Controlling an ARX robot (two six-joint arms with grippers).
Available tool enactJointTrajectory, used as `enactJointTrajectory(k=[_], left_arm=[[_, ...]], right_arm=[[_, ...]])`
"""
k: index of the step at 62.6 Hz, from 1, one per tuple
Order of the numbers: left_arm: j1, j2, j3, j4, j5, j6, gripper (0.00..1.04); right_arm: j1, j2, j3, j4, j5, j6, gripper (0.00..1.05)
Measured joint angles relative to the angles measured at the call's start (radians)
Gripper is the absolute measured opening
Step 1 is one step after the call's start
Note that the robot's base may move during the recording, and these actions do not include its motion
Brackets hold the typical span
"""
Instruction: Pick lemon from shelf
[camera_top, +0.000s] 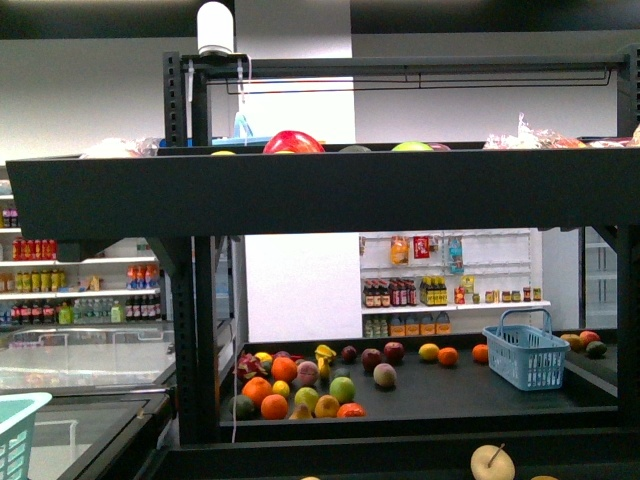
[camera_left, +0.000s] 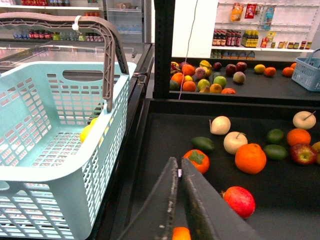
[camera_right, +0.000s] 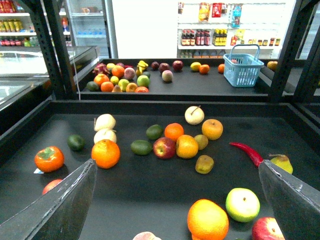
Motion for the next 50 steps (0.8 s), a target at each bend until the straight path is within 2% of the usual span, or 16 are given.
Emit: enactJointTrajectory(k=[22,28,50], left_arm=[[0.000,0.000,0.000,0.000,0.000,0.000,0.82],[0.000,0.000,0.000,0.000,0.000,0.001,0.98],[0.000,0.000,0.000,0.000,0.000,0.002,0.97]], right_arm=[[0.000,0.000,0.000,0.000,0.000,0.000,0.97],[0.000,0.000,0.000,0.000,0.000,0.000,0.97],[0.000,0.000,0.000,0.000,0.000,0.000,0.97]])
